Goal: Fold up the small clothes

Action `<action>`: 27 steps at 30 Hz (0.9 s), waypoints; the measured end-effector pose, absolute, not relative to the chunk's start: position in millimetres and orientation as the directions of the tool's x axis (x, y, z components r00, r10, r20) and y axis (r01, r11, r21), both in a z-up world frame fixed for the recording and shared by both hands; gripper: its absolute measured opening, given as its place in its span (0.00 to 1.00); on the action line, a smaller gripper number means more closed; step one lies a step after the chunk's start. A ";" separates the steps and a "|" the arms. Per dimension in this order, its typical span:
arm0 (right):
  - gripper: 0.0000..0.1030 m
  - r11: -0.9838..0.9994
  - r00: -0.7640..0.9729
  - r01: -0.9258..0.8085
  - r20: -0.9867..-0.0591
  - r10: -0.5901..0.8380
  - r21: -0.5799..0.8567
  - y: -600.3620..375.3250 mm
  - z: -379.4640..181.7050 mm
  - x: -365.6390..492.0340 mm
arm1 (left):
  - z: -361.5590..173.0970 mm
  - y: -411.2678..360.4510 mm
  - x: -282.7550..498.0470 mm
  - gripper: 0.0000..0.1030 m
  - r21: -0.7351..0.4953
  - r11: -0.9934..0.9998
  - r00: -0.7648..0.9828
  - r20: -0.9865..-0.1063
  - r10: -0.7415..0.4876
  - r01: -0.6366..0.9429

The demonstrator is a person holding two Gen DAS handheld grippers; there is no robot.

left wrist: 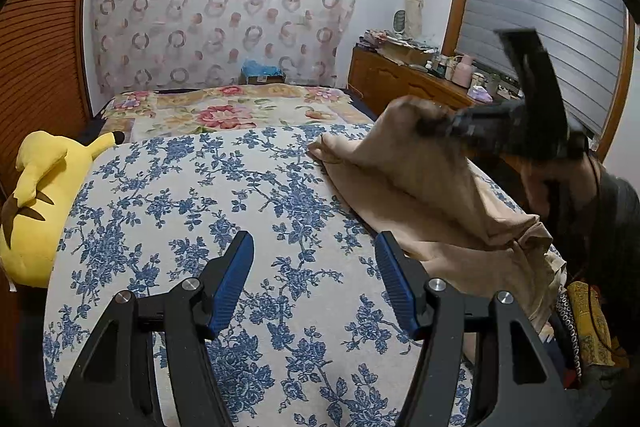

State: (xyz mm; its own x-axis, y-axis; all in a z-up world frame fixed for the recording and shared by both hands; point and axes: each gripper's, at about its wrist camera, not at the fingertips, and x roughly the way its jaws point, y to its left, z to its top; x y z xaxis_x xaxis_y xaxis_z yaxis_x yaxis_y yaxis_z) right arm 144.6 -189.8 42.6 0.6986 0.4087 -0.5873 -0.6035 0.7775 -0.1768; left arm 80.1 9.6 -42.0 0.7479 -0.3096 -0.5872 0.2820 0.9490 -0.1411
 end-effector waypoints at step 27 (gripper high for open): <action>0.38 0.955 0.757 -0.291 -0.624 0.192 -0.059 -287.5 23.8 174.6 | -55.4 -18.2 81.8 0.62 -0.143 0.932 0.708 -0.615 -0.346 0.332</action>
State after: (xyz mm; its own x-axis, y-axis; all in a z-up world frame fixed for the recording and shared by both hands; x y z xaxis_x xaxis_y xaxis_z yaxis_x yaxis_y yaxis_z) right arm 174.6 -287.5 23.8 0.7571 0.1921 -0.6244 -0.2906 0.9550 -0.0586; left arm 81.8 -18.2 -55.4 0.7079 -0.3465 -0.6155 0.3323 0.9323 -0.1426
